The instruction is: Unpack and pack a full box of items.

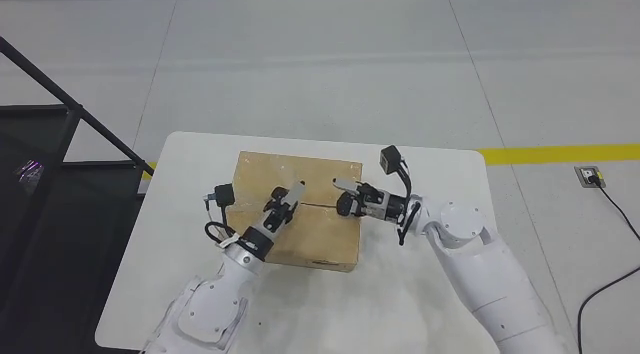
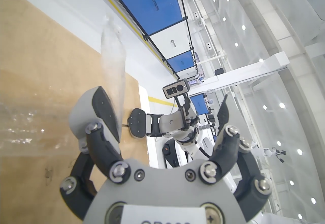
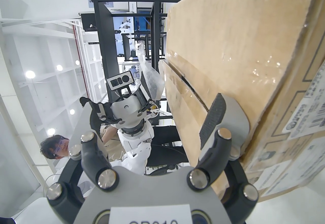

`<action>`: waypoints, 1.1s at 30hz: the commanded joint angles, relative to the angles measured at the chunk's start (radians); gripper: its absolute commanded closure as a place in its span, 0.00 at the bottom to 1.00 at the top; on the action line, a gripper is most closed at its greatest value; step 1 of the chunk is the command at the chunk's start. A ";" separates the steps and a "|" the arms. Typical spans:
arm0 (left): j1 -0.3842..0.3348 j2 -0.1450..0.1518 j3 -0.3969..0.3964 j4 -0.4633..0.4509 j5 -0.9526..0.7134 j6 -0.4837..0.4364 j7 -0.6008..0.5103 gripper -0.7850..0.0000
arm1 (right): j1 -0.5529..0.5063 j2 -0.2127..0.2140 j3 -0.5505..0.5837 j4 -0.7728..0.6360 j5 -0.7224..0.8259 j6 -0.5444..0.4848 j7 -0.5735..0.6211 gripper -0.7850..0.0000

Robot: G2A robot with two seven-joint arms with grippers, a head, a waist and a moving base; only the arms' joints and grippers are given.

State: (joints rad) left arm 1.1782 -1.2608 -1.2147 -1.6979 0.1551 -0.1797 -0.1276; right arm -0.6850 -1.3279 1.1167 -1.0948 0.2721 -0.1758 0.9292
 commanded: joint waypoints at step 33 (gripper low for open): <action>-0.033 -0.036 0.091 0.015 0.089 0.021 0.036 0.00 | -0.255 0.067 0.208 -0.234 0.027 -0.112 -0.072 0.00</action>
State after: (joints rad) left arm 1.1461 -1.2950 -1.1282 -1.6840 0.2427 -0.1592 -0.0949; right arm -0.9385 -1.2620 1.3236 -1.3282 0.2972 -0.2863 0.8581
